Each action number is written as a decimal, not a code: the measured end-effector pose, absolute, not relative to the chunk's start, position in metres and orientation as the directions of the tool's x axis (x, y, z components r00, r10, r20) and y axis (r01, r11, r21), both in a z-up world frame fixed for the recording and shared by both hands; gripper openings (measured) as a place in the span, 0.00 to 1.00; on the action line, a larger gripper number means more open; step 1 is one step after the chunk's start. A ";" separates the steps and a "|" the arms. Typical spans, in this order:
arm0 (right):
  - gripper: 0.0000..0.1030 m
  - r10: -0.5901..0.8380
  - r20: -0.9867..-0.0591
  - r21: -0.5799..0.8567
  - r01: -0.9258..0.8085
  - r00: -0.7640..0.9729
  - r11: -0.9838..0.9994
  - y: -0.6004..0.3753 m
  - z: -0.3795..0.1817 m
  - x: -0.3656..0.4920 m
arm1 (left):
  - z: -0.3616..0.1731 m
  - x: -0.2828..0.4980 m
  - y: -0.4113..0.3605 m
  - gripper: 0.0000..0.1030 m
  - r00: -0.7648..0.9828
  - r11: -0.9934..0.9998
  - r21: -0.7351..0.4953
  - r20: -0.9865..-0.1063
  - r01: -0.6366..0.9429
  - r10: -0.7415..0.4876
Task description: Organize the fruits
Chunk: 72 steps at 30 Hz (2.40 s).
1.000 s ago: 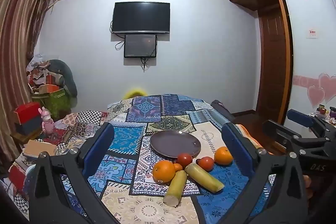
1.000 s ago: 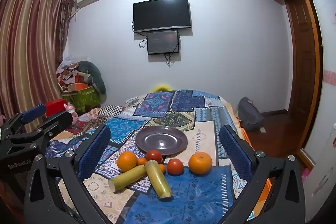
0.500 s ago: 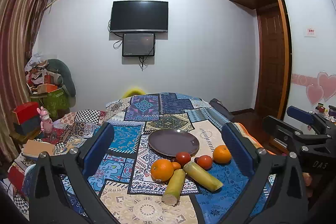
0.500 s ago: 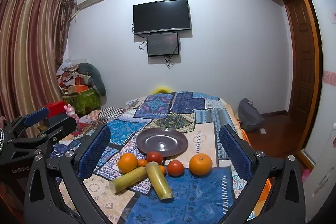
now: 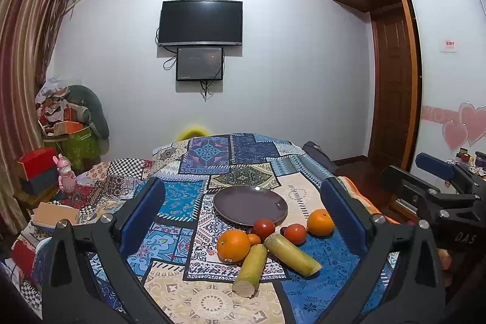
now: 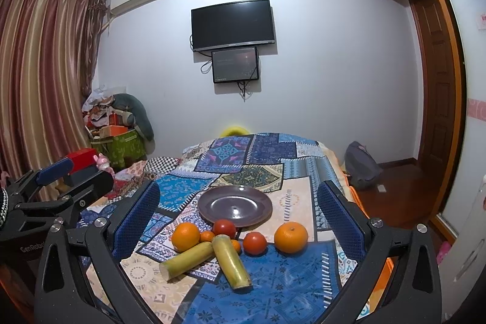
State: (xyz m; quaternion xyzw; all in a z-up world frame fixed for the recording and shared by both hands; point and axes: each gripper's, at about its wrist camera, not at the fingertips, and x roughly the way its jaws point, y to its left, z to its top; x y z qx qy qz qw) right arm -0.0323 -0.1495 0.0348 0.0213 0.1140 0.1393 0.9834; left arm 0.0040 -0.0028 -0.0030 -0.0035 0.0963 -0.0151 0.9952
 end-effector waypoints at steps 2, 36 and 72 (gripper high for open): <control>1.00 0.280 -0.217 0.074 -0.270 0.935 0.960 -0.150 0.036 -0.032 | -0.004 0.004 -0.003 1.00 0.981 1.000 -0.010 -0.192 0.028 -0.029; 1.00 0.281 -0.210 0.078 -0.270 0.936 0.960 -0.152 0.036 -0.033 | -0.002 -0.001 -0.005 1.00 0.982 0.999 -0.011 -0.186 0.032 -0.034; 0.67 0.253 -0.457 0.080 -0.244 0.853 0.966 -0.169 -0.027 0.042 | -0.062 0.090 0.019 0.59 0.885 0.997 -0.045 -0.460 0.059 -0.073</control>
